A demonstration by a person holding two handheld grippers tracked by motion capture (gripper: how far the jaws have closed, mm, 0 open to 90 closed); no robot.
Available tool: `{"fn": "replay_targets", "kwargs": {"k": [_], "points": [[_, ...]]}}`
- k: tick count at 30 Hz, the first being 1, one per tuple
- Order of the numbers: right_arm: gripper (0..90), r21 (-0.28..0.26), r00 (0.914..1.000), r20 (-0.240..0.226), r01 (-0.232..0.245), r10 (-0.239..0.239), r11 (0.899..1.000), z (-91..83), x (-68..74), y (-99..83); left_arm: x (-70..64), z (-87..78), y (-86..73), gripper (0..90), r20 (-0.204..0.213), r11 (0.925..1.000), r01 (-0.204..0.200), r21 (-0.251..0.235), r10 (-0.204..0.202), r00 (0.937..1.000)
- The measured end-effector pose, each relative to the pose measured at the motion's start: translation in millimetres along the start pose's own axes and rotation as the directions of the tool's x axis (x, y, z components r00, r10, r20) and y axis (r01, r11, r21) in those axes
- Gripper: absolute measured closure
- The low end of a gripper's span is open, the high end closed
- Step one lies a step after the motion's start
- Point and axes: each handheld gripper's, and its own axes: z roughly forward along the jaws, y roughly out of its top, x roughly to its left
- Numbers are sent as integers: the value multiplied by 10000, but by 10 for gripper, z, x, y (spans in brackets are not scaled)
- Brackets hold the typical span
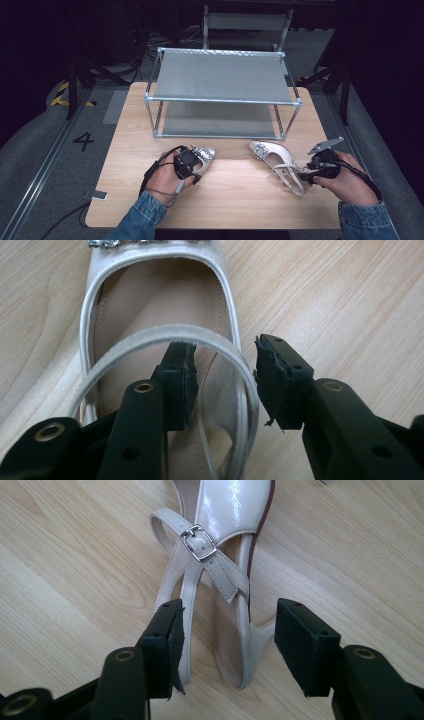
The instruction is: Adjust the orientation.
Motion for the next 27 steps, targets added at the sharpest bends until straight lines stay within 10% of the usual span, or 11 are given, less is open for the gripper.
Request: {"fn": "replay_targets", "kwargs": {"k": [18,27], "points": [[458,87,10000,-93,-23,23,10000,38,13,-5,-37,82,37,616,63,9994,275,-197,-274,9996],[459,119,9999,-128,9,-8,9999,47,9,-16,-66,74,42,869,-392,9991,403,-131,-408,9984]]}}
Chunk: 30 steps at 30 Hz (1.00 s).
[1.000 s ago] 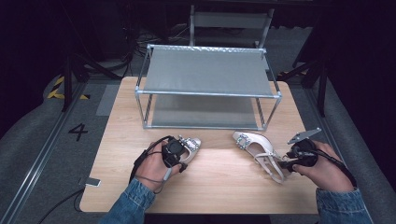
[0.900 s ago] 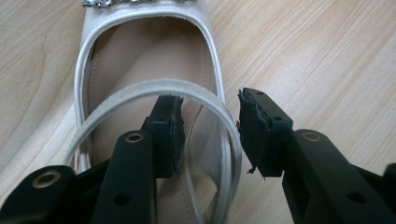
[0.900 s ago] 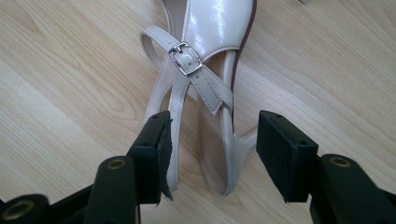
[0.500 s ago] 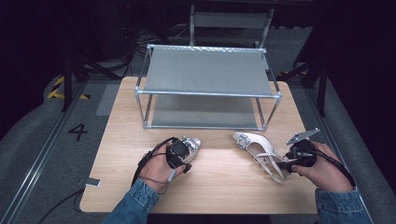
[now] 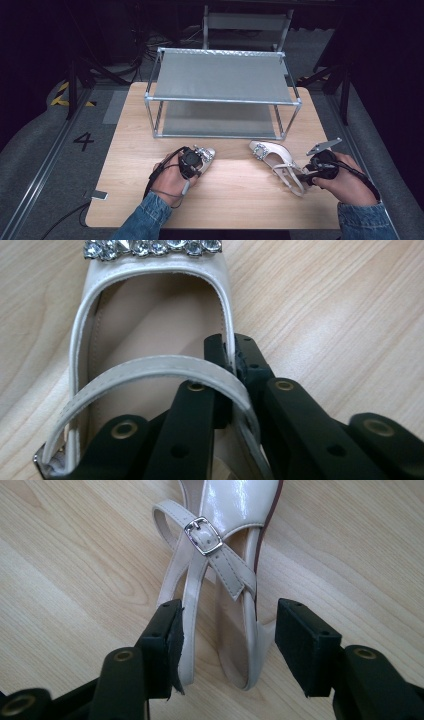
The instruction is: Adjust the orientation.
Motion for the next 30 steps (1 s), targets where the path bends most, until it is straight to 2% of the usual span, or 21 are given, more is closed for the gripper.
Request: {"fn": "replay_targets", "kwargs": {"k": [1,5,7,12,13,23,30], "points": [[459,9,10000,5,-5,5,10000,-1,0,-2,-1,1,8,870,-58,9999,-106,-37,106,9999],[459,-4,10000,6,-13,13,10000,-7,-4,-15,-8,-44,28,874,-292,9992,-74,-394,63,9996],[459,5,10000,0,-38,38,10000,-13,-5,-24,-3,-77,44,874,-245,9984,58,-567,-72,9997],[459,-10,10000,62,-71,71,10000,-31,-10,-43,-12,-154,119,873,-364,9976,-79,-686,54,9993],[459,-3,9999,75,-92,92,10000,-34,-8,-47,-6,-171,140,873,-346,9970,9,-773,-36,9994],[459,-97,9998,121,-183,184,9998,-67,-30,-84,140,-281,405,872,-602,9962,59,-870,-112,9981],[460,-81,9997,154,-185,186,9998,-52,-68,-78,299,-257,623,872,-876,9938,437,-1027,-528,9948]]}}
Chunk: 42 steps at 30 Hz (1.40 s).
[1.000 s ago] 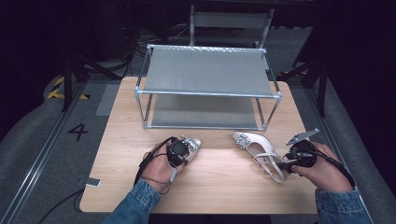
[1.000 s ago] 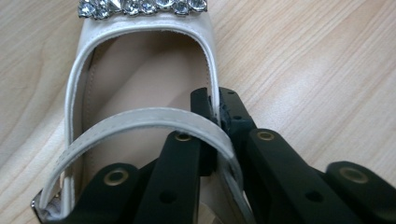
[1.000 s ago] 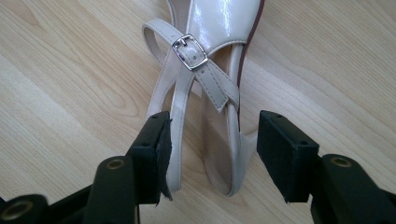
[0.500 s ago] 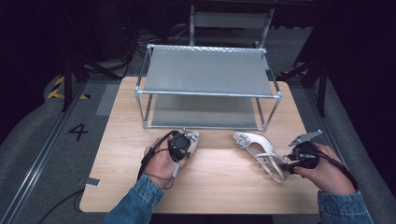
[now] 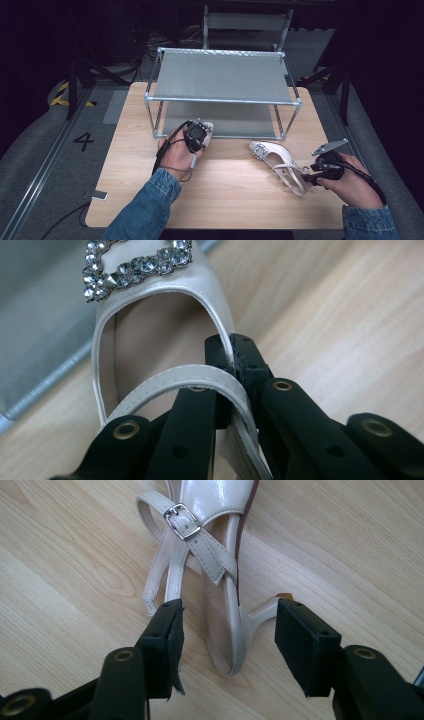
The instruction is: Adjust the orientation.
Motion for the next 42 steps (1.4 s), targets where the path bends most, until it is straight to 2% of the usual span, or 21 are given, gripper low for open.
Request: {"fn": "replay_targets", "kwargs": {"k": [5,6,12,15,20,24,28,31,32,33,35,36,38,39,40,41,42], "points": [[461,-30,10000,-67,-3,3,10000,6,-9,11,73,81,135,871,-62,9998,166,-142,-167,9998],[462,-27,10000,-67,-1,0,10000,5,-13,12,73,97,158,871,-185,9996,253,-144,-256,9995],[462,-75,9999,-98,27,-27,10000,1,-25,10,127,219,278,871,-428,9995,243,-190,-251,9988],[465,-84,9999,-123,-48,47,10000,-11,-28,-1,161,278,328,871,-460,9988,407,-290,-420,9981],[465,-94,9999,-116,-89,88,9999,-15,-41,-19,191,384,388,871,-541,9970,591,-494,-618,9966],[464,-86,9998,-134,-120,119,9999,-3,-37,-28,204,456,430,871,-655,9977,418,-532,-452,9968],[468,-25,9998,-135,-113,112,9999,1,-38,-37,222,545,470,871,-677,9963,598,-610,-639,9957],[472,16,9999,-109,-125,125,9999,-5,-34,-53,250,616,490,870,-537,9953,745,-623,-779,9955],[471,10,9999,-91,-145,145,9999,-10,-34,-56,265,654,511,870,-668,9931,1029,-564,-1066,9921],[471,13,9999,-65,-139,139,9999,-14,-36,-59,288,661,528,870,-709,9946,908,-510,-943,9930],[470,-6,9999,-52,-130,130,9999,-16,-40,-61,293,670,540,867,-733,9932,1034,-532,-1072,9915],[470,3,9999,-51,-144,144,9999,-14,-39,-64,323,683,560,867,-732,9945,889,-557,-929,9930],[469,35,9999,-50,-130,130,9999,-7,-33,-67,314,706,572,840,-596,9938,1032,-425,-1056,9926],[469,42,9999,-73,-128,128,9999,-5,-32,-68,307,722,587,788,-534,9947,1004,-205,-1014,9934],[469,37,9999,-90,-115,116,9999,-1,-31,-69,326,713,618,690,-843,9988,484,-80,-489,9952],[466,30,9999,-86,-127,127,9999,-1,-31,-71,301,695,625,554,-999,9967,807,-53,-808,9917],[462,36,9999,-68,-142,143,9999,-3,-30,-71,297,675,629,521,-977,9966,827,-69,-830,9918]]}}
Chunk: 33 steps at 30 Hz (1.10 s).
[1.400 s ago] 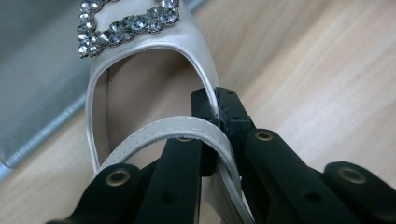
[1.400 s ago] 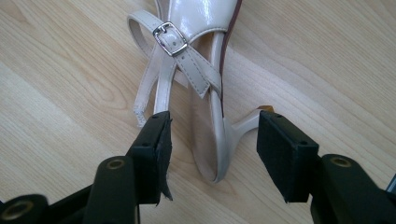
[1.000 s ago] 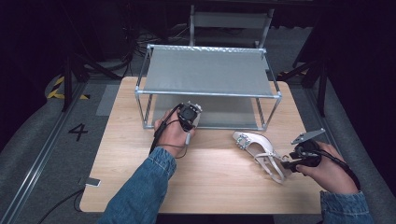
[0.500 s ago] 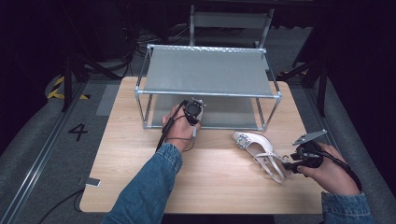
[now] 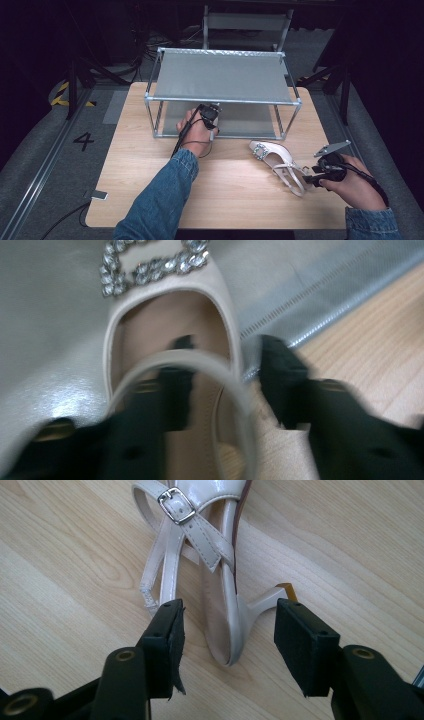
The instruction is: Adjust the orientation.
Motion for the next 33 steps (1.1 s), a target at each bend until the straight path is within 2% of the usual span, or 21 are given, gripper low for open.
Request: {"fn": "replay_targets", "kwargs": {"k": [1,2,3,5,6,8,9,10,11,12,14,15,16,19,20,21,22,23,26,28,33], "points": [[456,-23,10000,48,8,-8,10000,-2,2,0,11,-4,5,466,185,9997,-243,-18,243,9995],[452,-61,10000,45,9,-9,10000,-5,5,0,-34,-5,-15,414,353,9992,327,-213,-320,9989],[450,-107,10000,27,4,-4,9999,-8,8,1,-52,-16,-25,402,404,9985,511,-195,-503,9979],[449,-120,10000,26,51,-51,9999,-13,9,2,-58,-43,-46,384,360,9984,473,-294,-463,9983],[448,-108,10000,35,49,-49,9999,-13,12,2,-68,-86,-74,377,451,9977,539,-416,-520,9976],[447,-106,10000,22,20,-20,9999,-12,20,3,-52,-156,-100,381,443,9980,172,-602,-145,9989],[446,-105,10000,45,76,-76,9999,-13,18,3,-61,-218,-129,392,568,9960,442,-782,-398,9976],[445,-114,10000,-1,65,-65,9999,-15,21,3,-48,-255,-149,393,675,9943,529,-925,-467,9966],[445,-124,10000,-16,61,-61,9999,-17,22,2,-8,-292,-159,394,754,9945,89,-1046,-10,9972],[445,-124,10000,-16,61,-61,9999,-17,22,2,-8,-292,-159,394,754,9945,89,-1046,-10,9972],[445,-109,10000,27,77,-77,9999,-22,21,8,-12,-358,-207,394,1043,9934,598,-982,-494,9933],[445,-109,10000,27,77,-77,9999,-22,21,8,-12,-358,-207,395,1043,9934,598,-982,-494,9933],[445,-119,9999,15,130,-129,9998,-13,29,18,18,-381,-223,395,1155,9951,321,-938,-212,9931],[442,-87,9998,-56,187,-188,9998,3,49,31,19,-415,-264,396,1289,9935,381,-1072,-241,9914],[441,-92,9998,-55,202,-203,9998,6,51,35,16,-423,-284,399,1283,9891,412,-1414,-230,9915],[441,-92,9998,-55,202,-203,9998,6,51,35,16,-423,-284,398,1283,9891,412,-1414,-230,9915],[439,-69,9998,-67,203,-203,9998,18,51,41,13,-488,-320,398,1321,9833,470,-1755,-238,9909],[439,-69,9998,-67,203,-203,9998,18,51,41,13,-488,-320,398,1321,9833,470,-1755,-238,9909],[438,-41,9997,-79,241,-242,9997,29,50,46,17,-649,-409,397,1534,9824,496,-1802,-218,9879],[439,-44,9997,-83,244,-244,9997,29,51,48,14,-704,-445,396,1498,9819,502,-1824,-227,9885],[438,-36,9995,-88,288,-288,9996,34,66,61,-11,-892,-649,369,1455,9821,178,-1877,99,9893]]}}
